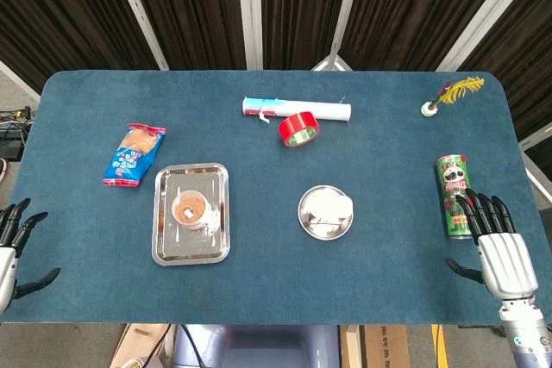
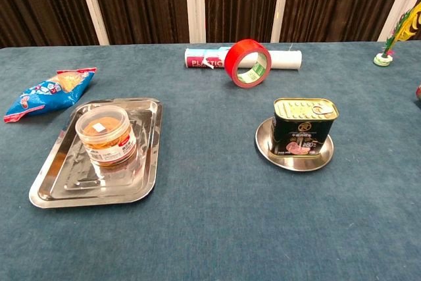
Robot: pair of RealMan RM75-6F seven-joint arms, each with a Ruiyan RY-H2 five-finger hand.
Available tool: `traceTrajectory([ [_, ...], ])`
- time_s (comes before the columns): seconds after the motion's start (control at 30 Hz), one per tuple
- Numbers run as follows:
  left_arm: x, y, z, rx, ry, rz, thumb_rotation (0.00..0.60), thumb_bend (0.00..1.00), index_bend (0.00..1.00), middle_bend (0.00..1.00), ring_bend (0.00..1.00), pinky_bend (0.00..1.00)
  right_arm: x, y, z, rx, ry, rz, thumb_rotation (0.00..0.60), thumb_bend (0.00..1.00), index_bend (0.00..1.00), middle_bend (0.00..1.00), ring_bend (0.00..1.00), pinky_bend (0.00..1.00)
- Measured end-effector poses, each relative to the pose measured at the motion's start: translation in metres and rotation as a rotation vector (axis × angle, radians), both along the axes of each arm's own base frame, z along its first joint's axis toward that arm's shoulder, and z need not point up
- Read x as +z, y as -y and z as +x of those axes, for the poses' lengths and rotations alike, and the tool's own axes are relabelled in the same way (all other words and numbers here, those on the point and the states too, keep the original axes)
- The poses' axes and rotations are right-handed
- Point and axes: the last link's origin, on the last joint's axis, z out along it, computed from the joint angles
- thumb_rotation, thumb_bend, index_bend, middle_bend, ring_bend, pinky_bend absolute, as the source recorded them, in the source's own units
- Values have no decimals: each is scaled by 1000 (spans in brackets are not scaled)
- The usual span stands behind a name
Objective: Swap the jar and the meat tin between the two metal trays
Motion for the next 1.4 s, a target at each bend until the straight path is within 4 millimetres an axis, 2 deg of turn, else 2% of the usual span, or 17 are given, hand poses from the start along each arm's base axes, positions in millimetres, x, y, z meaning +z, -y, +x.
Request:
traceTrajectory([
  [0.67, 1, -3, -3, 22, 34, 0, 600, 80, 180, 0, 0, 25, -13, -6, 6, -8, -10, 72, 600, 12, 0, 1, 0, 0],
  [1.0, -6, -12, -4, 18, 63, -55, 600, 67, 167, 0, 0, 11, -7, -6, 5, -23, 9, 73, 600, 11, 0, 1, 0, 0],
  [1.2, -15, -35, -1, 15, 109, -121, 600, 62, 141, 0, 0, 10, -7, -5, 3, -29, 14, 71, 600, 10, 0, 1, 0, 0],
  [1.4, -35, -77, 18, -6, 144, -265, 600, 35, 131, 0, 0, 10, -11, -3, 3, -34, 4, 80, 600, 11, 0, 1, 0, 0],
])
